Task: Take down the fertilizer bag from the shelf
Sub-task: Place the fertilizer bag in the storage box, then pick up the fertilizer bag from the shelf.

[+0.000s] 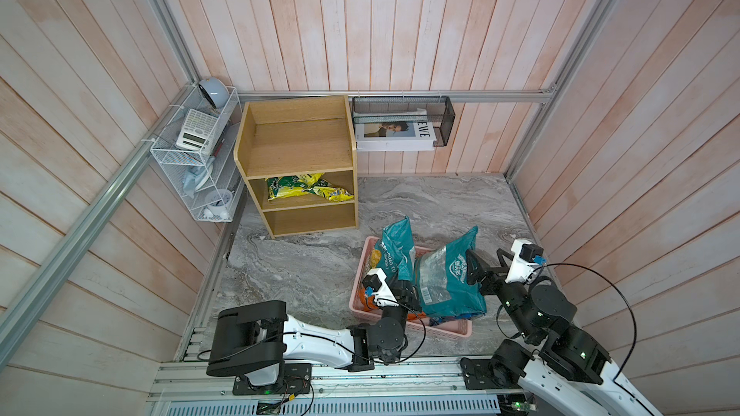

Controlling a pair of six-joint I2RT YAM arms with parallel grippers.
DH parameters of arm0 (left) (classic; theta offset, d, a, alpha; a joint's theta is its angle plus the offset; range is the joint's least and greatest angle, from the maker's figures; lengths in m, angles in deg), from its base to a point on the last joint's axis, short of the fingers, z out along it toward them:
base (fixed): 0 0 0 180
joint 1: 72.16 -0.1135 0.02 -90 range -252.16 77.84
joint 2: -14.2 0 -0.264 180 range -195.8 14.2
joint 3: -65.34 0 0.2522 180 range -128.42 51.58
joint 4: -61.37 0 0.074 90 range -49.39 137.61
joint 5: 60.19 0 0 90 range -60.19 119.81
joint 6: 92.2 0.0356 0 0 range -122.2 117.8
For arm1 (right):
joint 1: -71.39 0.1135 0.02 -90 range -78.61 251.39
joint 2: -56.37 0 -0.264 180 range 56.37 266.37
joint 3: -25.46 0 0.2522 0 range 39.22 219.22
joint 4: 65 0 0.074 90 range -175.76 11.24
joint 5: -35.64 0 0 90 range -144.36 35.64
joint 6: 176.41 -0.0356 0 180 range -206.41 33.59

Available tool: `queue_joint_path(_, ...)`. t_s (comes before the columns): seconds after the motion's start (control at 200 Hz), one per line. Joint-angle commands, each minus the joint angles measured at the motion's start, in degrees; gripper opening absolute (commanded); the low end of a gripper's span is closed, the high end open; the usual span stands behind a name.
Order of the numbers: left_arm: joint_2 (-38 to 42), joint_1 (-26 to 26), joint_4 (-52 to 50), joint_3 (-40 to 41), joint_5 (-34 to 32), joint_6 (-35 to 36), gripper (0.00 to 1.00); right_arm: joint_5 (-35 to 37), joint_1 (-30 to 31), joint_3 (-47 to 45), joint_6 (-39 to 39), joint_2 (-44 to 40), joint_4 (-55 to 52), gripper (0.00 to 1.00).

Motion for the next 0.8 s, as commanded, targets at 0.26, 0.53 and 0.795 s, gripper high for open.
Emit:
queue_joint_path(0.26,25.5,-0.5,-24.1,2.1,0.9,9.2,1.0,4.5,-0.1,-1.7,1.1,1.9,0.7,0.98)
queue_joint_path(0.53,44.6,-24.6,-51.6,6.8,25.4,-11.4,0.99,5.8,-0.4,-2.6,4.1,4.6,7.2,0.98)
queue_joint_path(0.795,45.8,-40.3,-51.2,8.6,39.3,-13.3,0.69,-1.3,-6.9,-2.6,5.4,13.0,17.3,0.98)
